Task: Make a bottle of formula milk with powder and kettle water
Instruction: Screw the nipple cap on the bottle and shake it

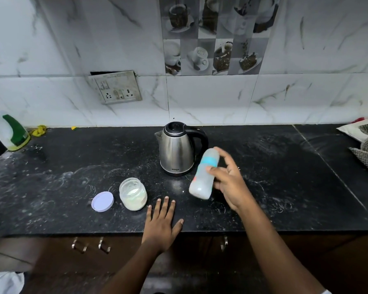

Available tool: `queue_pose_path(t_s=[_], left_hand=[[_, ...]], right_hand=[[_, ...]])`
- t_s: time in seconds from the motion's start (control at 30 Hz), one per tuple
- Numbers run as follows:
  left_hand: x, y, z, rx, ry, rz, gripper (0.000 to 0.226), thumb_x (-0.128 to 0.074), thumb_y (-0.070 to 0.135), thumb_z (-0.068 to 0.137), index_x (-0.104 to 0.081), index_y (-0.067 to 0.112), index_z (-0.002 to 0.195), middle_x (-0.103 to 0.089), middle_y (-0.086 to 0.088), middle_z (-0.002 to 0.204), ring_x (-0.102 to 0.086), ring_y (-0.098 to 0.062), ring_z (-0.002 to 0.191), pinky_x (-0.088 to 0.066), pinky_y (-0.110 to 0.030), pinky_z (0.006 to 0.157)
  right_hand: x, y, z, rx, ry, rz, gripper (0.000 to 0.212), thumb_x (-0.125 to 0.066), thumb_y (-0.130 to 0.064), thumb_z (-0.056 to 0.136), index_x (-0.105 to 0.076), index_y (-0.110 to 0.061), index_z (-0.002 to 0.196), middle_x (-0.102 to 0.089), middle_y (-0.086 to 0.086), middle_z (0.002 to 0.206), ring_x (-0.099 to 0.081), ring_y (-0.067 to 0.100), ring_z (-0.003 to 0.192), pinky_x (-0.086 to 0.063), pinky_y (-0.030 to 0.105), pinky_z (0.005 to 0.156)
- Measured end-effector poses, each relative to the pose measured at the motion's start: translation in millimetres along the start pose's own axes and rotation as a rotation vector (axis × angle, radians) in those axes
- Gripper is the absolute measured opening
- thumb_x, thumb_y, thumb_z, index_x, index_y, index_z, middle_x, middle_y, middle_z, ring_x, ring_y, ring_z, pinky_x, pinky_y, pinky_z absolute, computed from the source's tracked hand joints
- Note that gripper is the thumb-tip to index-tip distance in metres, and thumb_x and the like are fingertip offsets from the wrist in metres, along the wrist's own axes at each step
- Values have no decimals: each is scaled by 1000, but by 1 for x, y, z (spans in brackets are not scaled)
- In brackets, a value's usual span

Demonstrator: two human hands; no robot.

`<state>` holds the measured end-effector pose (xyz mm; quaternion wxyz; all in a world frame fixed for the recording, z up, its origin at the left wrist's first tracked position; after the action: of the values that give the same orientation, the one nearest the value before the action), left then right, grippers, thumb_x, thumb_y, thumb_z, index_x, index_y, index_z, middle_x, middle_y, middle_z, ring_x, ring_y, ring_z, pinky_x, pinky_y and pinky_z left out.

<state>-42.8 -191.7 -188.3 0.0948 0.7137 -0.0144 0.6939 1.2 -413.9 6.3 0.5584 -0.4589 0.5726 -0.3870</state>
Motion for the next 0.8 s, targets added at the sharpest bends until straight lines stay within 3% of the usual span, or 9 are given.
queue_pose_path(t_s=[0.07, 0.2, 0.3, 0.37, 0.47, 0.6, 0.73, 0.8], left_hand=[[1, 1, 0, -2, 2, 2, 73, -33, 67, 100, -42, 22, 157, -39, -7, 164, -35, -32, 152, 0, -47, 122], [0, -1, -1, 0, 8, 0, 74, -31, 67, 101, -37, 23, 159, -34, -6, 167, -28, -31, 155, 4, -47, 122], [0, -1, 0, -2, -4, -5, 74, -30, 68, 101, -37, 23, 160, -34, -7, 167, -28, -31, 156, 5, -46, 123], [0, 0, 0, -6, -4, -7, 74, -31, 67, 101, -38, 22, 159, -35, -7, 167, -29, -31, 155, 4, -46, 122], [1, -1, -1, -4, -3, -5, 74, -30, 67, 101, -39, 22, 159, -36, -7, 166, -30, -32, 154, 5, -46, 122], [2, 1, -1, -9, 3, 0, 74, -31, 67, 101, -40, 22, 158, -37, -7, 166, -32, -32, 154, 5, -46, 122], [3, 0, -2, -8, 9, 3, 75, -28, 67, 101, -36, 22, 160, -32, -7, 168, -26, -32, 156, 7, -46, 122], [2, -1, -2, -7, 8, 0, 76, -25, 68, 102, -32, 23, 162, -28, -6, 169, -21, -31, 158, 8, -46, 122]], right_hand=[[7, -1, 4, 33, 112, 98, 57, -65, -3, 98, -50, -33, 144, -70, 9, 118, -70, 29, 110, -60, 54, 93], [-1, 2, -4, -21, -73, -88, 61, -69, -4, 95, -52, -37, 143, -75, 14, 105, -73, 30, 102, -58, 56, 94], [6, -1, -2, 13, 89, 62, 59, -67, -5, 97, -49, -33, 146, -70, 14, 120, -72, 29, 109, -61, 52, 91], [7, -1, -2, 0, 82, 55, 56, -66, -7, 98, -49, -33, 145, -68, 17, 127, -70, 32, 113, -60, 54, 94], [1, 3, -6, -52, -84, -108, 60, -69, -5, 95, -51, -36, 144, -74, 19, 115, -73, 33, 107, -57, 58, 97], [7, -2, -3, 20, 96, 59, 55, -65, -6, 98, -51, -33, 143, -69, 11, 119, -69, 29, 111, -58, 56, 97], [-1, 1, -6, -20, -73, -66, 62, -67, -2, 96, -50, -35, 145, -74, 17, 110, -73, 29, 103, -58, 54, 96], [2, -1, -5, 13, 43, 26, 61, -66, -2, 97, -49, -33, 147, -74, 11, 111, -72, 29, 106, -59, 54, 95]])
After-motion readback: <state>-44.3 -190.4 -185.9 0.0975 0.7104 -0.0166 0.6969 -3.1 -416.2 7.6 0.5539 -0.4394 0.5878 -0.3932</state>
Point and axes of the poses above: each hand's wrist, its own z-axis towards the middle knuckle, its own x-axis out of the back of the hand, y = z × x, the point moved 3 cm from there along z, towards the middle knuckle
